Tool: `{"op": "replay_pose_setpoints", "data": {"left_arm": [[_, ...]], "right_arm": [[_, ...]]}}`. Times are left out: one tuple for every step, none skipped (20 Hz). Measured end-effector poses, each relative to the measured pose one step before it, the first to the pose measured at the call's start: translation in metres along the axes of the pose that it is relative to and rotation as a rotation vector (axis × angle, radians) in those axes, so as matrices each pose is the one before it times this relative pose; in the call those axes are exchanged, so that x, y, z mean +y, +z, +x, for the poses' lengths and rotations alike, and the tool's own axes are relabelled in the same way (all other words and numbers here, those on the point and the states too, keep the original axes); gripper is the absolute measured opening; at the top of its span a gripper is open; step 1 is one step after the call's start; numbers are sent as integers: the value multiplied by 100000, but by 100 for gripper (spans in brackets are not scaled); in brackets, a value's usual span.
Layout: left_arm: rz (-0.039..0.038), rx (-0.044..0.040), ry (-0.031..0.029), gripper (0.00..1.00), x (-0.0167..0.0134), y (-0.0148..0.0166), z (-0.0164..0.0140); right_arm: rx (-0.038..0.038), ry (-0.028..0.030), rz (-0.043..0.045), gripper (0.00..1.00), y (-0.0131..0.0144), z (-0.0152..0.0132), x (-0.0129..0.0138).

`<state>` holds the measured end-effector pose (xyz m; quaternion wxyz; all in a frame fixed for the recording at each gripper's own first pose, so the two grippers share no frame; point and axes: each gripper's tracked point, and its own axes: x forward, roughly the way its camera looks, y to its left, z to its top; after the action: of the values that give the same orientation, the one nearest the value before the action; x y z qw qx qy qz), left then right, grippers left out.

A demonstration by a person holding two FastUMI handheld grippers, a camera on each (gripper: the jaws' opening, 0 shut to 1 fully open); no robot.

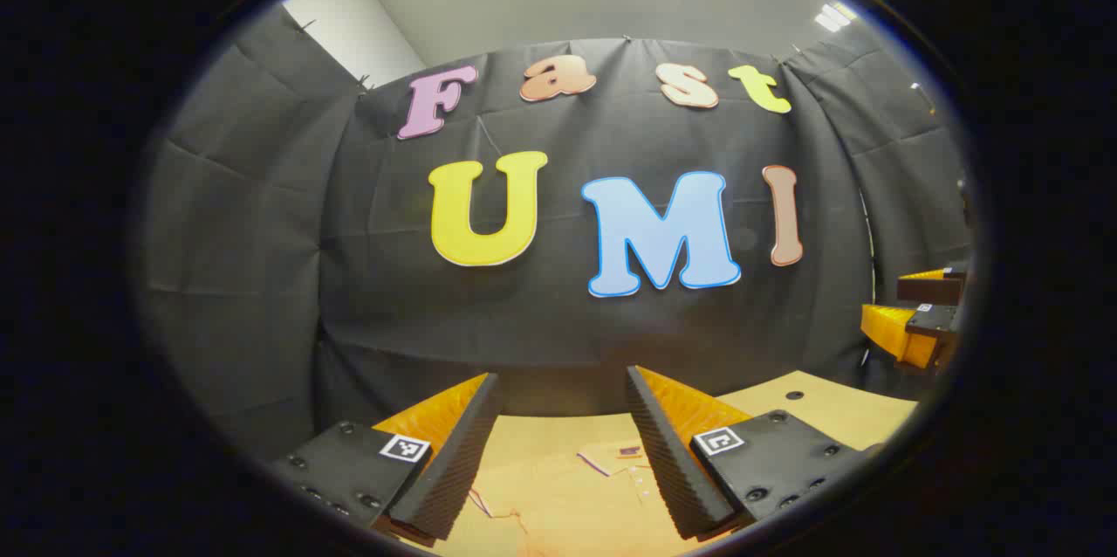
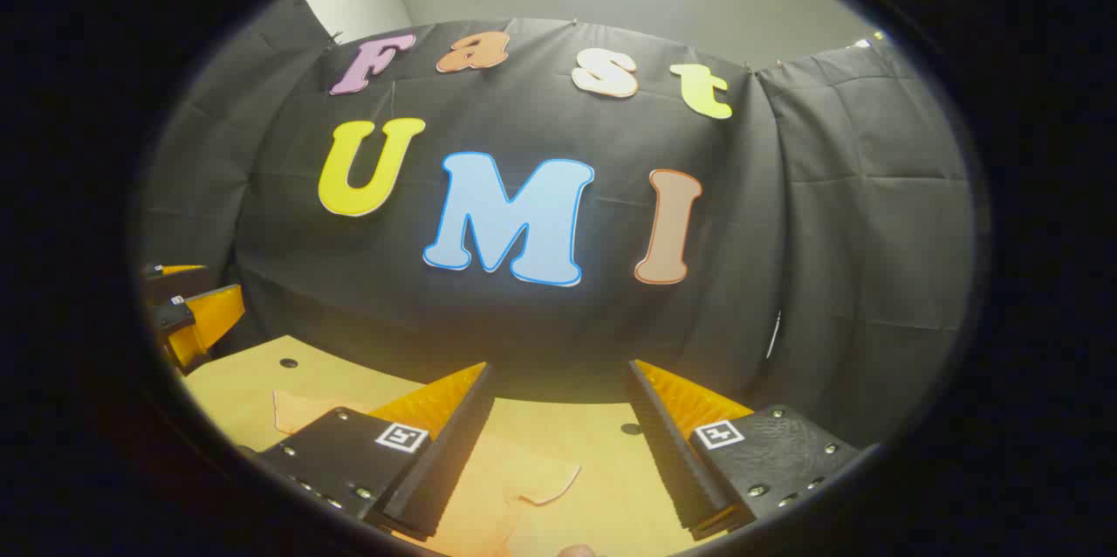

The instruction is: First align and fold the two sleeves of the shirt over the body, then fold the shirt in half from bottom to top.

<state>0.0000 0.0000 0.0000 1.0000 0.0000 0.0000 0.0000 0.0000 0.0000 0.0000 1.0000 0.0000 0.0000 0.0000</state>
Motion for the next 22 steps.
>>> {"op": "replay_pose_setpoints", "data": {"left_arm": [[-7,327,-85,97,1,112,89],[33,117,-94,97,-8,47,50],[105,138,-132,96,9,-117,20],[171,18,205,96,99,-57,19],[94,-114,-116,92,-32,62,-11],[88,85,-69,96,-27,-64,7],[114,102,125,96,57,118,33],[-84,-123,41,94,41,-10,19],[-93,67,-83,94,-58,-60,-3],[-37,293,156,97,30,-30,42],[-78,109,111,94,33,76,-62],[-171,23,-8,94,-19,-19,7],[-59,135,39,96,8,-80,-7],[19,115,115,96,6,43,-21],[-42,55,35,96,28,-68,25],[6,85,138,96,-5,27,30],[-107,16,78,96,71,5,-25],[-116,86,101,96,-22,-41,-8],[-207,118,221,96,27,53,9],[-274,355,308,96,39,-55,-15],[-281,283,485,96,66,-185,-44],[-296,607,144,96,-10,-155,9]], "right_arm": [[129,63,-237,95,-165,30,72],[306,453,249,94,-13,5,106],[494,435,493,95,-170,-6,152],[304,364,438,95,69,36,127],[-69,224,187,95,5,57,113],[-205,60,48,94,136,76,24],[-119,98,-104,94,-20,23,63],[4,143,-129,95,30,18,48],[71,89,-100,95,-105,12,70],[143,150,-97,94,14,64,69],[186,249,-143,95,-181,28,73],[113,186,-225,95,58,26,69],[-11,107,-246,95,-38,9,47],[-11,117,-342,95,46,56,87],[-66,79,-174,95,-64,55,2],[-33,146,-29,95,33,65,51],[109,264,-24,95,-138,69,119],[259,223,-142,94,2,121,73],[318,170,-173,94,-253,100,32],[365,300,-226,94,-195,195,63],[27,514,-464,95,-178,281,175],[368,181,-417,94,-287,311,-16]]}}
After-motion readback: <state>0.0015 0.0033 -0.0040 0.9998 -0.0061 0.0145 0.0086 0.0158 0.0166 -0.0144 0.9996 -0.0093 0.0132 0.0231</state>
